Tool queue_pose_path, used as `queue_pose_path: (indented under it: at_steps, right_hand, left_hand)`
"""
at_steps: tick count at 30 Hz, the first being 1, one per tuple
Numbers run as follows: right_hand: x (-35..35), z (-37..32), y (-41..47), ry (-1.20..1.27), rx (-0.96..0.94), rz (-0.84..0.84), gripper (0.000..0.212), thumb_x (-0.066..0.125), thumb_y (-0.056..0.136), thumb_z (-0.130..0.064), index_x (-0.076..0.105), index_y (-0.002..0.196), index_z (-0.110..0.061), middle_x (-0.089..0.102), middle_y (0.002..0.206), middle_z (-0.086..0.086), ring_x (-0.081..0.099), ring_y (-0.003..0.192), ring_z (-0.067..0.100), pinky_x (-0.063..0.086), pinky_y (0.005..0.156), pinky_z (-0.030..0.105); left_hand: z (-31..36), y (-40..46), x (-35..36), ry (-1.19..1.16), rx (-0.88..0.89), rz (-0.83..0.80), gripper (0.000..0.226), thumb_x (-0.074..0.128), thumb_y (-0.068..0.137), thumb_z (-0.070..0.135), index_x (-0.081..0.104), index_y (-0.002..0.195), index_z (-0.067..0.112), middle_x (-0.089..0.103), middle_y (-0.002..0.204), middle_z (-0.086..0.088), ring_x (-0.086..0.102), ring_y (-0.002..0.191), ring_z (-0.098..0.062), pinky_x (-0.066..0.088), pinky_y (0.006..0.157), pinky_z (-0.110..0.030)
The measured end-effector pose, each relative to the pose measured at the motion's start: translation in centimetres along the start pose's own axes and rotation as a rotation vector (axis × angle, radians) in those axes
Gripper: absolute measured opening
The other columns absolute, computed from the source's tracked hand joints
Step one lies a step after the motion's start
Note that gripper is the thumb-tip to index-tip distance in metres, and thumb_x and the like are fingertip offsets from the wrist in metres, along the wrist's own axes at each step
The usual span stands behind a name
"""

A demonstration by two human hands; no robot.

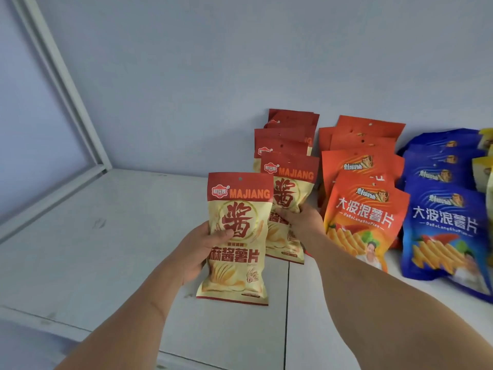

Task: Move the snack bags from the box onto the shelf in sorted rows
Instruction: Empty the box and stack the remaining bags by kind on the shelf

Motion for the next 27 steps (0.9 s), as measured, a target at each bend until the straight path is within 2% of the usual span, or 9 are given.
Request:
queue_pose_path:
  at_steps: [5,9,11,12,14,16,18,22,27]
  right_hand:
    - [-0.3,-0.2,-0.7,0.064,0.061,0.010,0.031,0.075,0.082,-0.049,0.057,0.092,-0.026,0.072,0.089,-0.005,0.071,0.073,0.013,0.056,0.060,0.029]
    - [-1.0,-0.2,-1.8,-0.006,0.110,0.027,0.063,0.043,0.089,-0.073,0.054,0.119,-0.018,0.070,0.100,0.003,0.069,0.086,0.019,0.054,0.066,0.034]
    - [-1.4,-0.1,-2.4,-0.089,0.126,0.075,0.076,0.027,0.091,-0.077,0.049,0.133,-0.018,0.068,0.112,0.008,0.066,0.099,0.026,0.050,0.074,0.037]
    - [-1.7,0.0,-2.9,-0.131,0.100,0.105,0.075,0.023,0.094,-0.074,0.048,0.137,-0.018,0.066,0.117,0.009,0.063,0.106,0.028,0.047,0.078,0.036]
    - [-2.1,0.1,-4.3,-0.252,-0.011,0.172,0.066,0.021,0.099,-0.065,0.052,0.131,-0.016,0.063,0.117,0.009,0.060,0.111,0.030,0.041,0.082,0.035]
    - [-2.2,0.4,-5.9,-0.358,-0.115,0.207,0.062,0.019,0.101,-0.061,0.058,0.113,-0.014,0.063,0.103,0.007,0.062,0.101,0.028,0.044,0.081,0.035]
    - [-1.9,1.2,-7.0,-0.381,-0.163,0.195,0.061,0.017,0.101,-0.061,0.059,0.103,-0.016,0.063,0.094,0.004,0.062,0.092,0.023,0.049,0.080,0.036]
    - [-1.0,2.6,-8.4,-0.325,-0.150,0.132,0.057,0.023,0.099,-0.065,0.059,0.098,-0.020,0.065,0.094,-0.002,0.062,0.087,0.015,0.052,0.075,0.035]
    - [-0.5,3.1,-8.9,-0.334,-0.150,0.106,0.063,0.022,0.097,-0.067,0.062,0.097,-0.018,0.066,0.095,0.002,0.062,0.089,0.019,0.052,0.079,0.036]
  left_hand:
    - [0.2,0.7,0.7,0.005,0.004,-0.013,0.044,0.073,0.081,0.024,0.063,0.123,0.012,0.076,0.112,-0.012,0.073,0.103,-0.033,0.050,0.101,-0.055]
    - [1.0,1.5,1.4,0.033,0.017,-0.036,0.037,0.071,0.088,0.017,0.062,0.124,0.011,0.076,0.112,-0.011,0.072,0.104,-0.032,0.050,0.100,-0.054]
    - [1.5,2.2,1.9,0.055,0.029,-0.045,0.034,0.070,0.090,0.016,0.062,0.123,0.012,0.076,0.110,-0.010,0.073,0.104,-0.030,0.051,0.099,-0.054]
    - [1.7,2.6,2.2,0.065,0.036,-0.049,0.033,0.071,0.090,0.016,0.062,0.122,0.012,0.077,0.109,-0.009,0.073,0.103,-0.030,0.052,0.098,-0.053]
    - [2.0,3.5,3.0,0.072,0.051,-0.043,0.034,0.073,0.089,0.018,0.062,0.120,0.014,0.077,0.107,-0.008,0.074,0.101,-0.029,0.053,0.097,-0.054]
    - [2.0,4.4,3.8,0.067,0.074,-0.008,0.037,0.076,0.088,0.022,0.060,0.120,0.014,0.078,0.106,-0.007,0.075,0.097,-0.029,0.056,0.094,-0.054]
    - [1.7,5.0,4.6,0.062,0.111,0.059,0.037,0.076,0.088,0.029,0.060,0.118,0.015,0.078,0.103,-0.006,0.077,0.089,-0.026,0.061,0.084,-0.050]
    - [0.9,5.7,5.8,0.088,0.172,0.209,0.032,0.076,0.087,0.039,0.060,0.110,0.021,0.077,0.099,-0.001,0.076,0.082,-0.020,0.063,0.073,-0.043]
    - [0.0,6.3,7.0,0.098,0.232,0.295,0.033,0.075,0.087,0.040,0.059,0.109,0.021,0.074,0.097,0.004,0.073,0.082,-0.014,0.057,0.064,-0.030]
Point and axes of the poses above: each hand's wrist, its own y-axis towards the middle knuckle, its own x-axis out of the palm, z = x × y, the point moved 2 cm from there along y, towards the middle knuckle
